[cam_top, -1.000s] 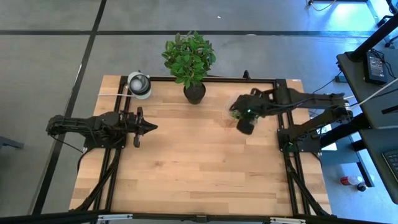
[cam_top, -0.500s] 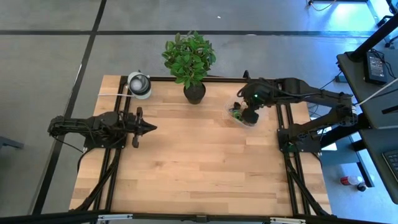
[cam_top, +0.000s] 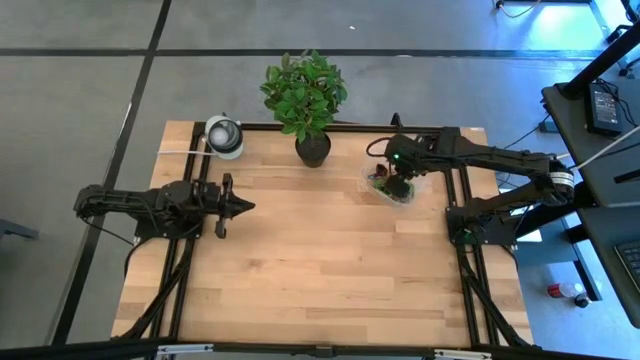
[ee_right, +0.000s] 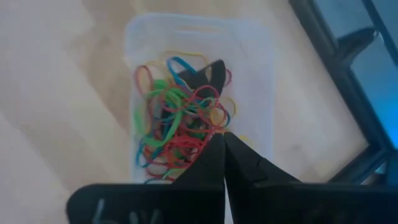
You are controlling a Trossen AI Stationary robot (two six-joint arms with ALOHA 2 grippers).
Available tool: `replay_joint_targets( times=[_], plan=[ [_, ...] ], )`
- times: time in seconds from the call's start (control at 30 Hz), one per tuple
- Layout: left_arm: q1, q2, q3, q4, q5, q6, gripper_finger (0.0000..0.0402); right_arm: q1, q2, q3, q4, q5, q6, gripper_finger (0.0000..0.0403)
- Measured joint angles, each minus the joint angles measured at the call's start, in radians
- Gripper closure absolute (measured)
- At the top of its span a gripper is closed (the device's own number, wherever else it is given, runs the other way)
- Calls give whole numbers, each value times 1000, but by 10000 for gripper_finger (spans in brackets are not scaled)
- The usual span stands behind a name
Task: Pick and place rubber bands into bin
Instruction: Return to Home Position
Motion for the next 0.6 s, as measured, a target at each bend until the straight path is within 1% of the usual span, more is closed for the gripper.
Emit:
replay_joint_targets(
  times=[0.13,0.23,0.47,0.6],
  plan=[
    [0,17,0,1,-7,1,400,-38,0,-100,93,0,4,403],
    [0,20,0,5,-20,1,400,-46,0,-146,150,-1,4,401],
    [0,22,0,5,-21,1,400,-47,0,-161,191,-5,3,381],
    [0,22,0,5,-21,1,400,-47,0,-161,218,-48,3,380]
  ],
)
